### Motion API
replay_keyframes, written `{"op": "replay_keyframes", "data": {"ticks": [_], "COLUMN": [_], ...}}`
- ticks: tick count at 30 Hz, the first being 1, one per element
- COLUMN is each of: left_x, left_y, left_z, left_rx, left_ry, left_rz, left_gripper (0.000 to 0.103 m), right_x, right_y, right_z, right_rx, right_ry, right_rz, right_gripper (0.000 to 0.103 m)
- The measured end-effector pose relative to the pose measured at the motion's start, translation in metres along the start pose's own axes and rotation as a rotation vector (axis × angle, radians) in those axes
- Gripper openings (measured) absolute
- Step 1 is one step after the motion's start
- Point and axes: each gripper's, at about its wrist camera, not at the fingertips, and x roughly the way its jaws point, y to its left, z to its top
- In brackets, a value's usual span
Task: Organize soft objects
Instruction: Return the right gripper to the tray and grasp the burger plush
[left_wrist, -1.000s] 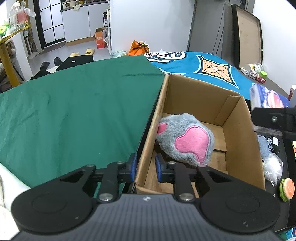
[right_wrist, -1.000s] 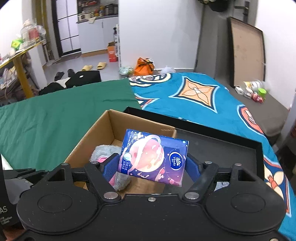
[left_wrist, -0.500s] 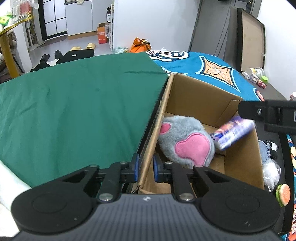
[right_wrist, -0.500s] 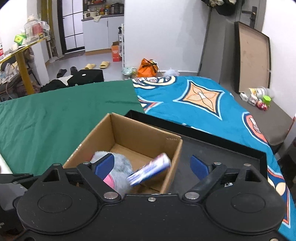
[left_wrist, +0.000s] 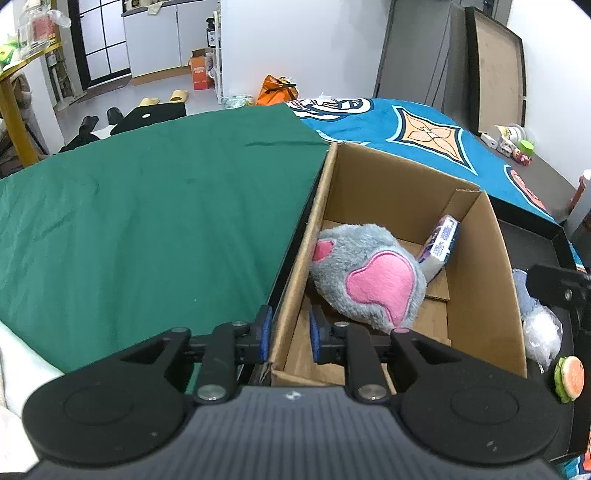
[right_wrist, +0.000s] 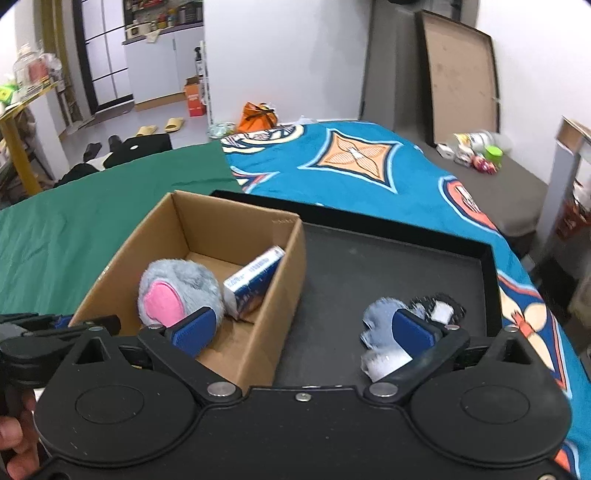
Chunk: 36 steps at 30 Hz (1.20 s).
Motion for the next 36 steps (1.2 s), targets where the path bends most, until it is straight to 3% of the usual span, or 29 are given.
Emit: {"op": "replay_keyframes", "data": {"ticks": [14,24,36], "left_x": [-0.004,-0.004,-0.003], "left_y": [-0.013,-0.029,-0.052], "left_z": [-0.002,-0.005,-0.012], "left_rx": [0.048,0.107,0.214], "left_ry": [-0.002,-0.013,-0.030], "left_rz": [0.009,0.053,0.095], "left_gripper": [0.053,0.062,0.073], "right_x": [-0.007,-0.008,0.006], "right_y": [-0.044,-0.076,-0.113], "right_z": [-0.031,-0.064,-0.092], "right_rx": [0.124,0.178,0.257], "right_ry": [0.021,0.043,0.067], "right_rz": [-0.035,-0.057,-0.082], "right_gripper": [0.103,0.099,0.088]}}
